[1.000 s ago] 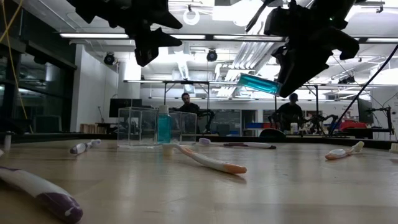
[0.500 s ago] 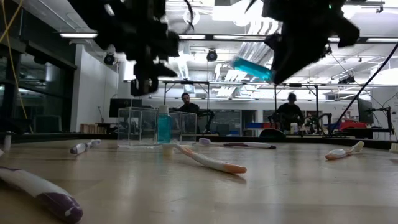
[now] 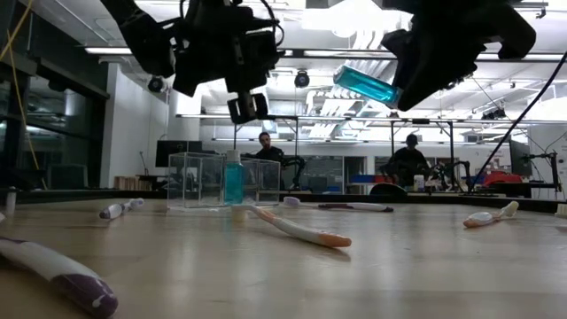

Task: Pick & Place toothbrushing station
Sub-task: Put the blue mouthwash into the transparent organizer

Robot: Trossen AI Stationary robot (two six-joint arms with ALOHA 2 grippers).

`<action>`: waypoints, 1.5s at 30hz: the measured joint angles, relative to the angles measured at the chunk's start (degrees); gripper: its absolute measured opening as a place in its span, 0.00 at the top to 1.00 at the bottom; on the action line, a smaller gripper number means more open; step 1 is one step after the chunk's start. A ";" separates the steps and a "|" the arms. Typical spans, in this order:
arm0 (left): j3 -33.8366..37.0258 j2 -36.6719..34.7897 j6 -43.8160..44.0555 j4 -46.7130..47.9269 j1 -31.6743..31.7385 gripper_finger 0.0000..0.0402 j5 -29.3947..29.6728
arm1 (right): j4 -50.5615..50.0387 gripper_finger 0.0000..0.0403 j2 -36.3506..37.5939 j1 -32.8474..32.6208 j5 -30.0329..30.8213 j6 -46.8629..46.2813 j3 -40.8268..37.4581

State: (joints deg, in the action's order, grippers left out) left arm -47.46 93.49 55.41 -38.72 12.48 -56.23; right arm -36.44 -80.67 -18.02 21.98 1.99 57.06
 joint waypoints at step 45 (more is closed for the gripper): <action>-0.15 9.64 22.22 -12.54 -4.12 0.64 -11.05 | 14.80 0.78 -9.74 -4.30 -0.23 18.08 6.47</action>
State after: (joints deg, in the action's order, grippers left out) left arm -47.62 103.13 77.62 -51.27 8.37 -67.28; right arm -21.64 -90.41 -22.32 21.75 20.07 63.53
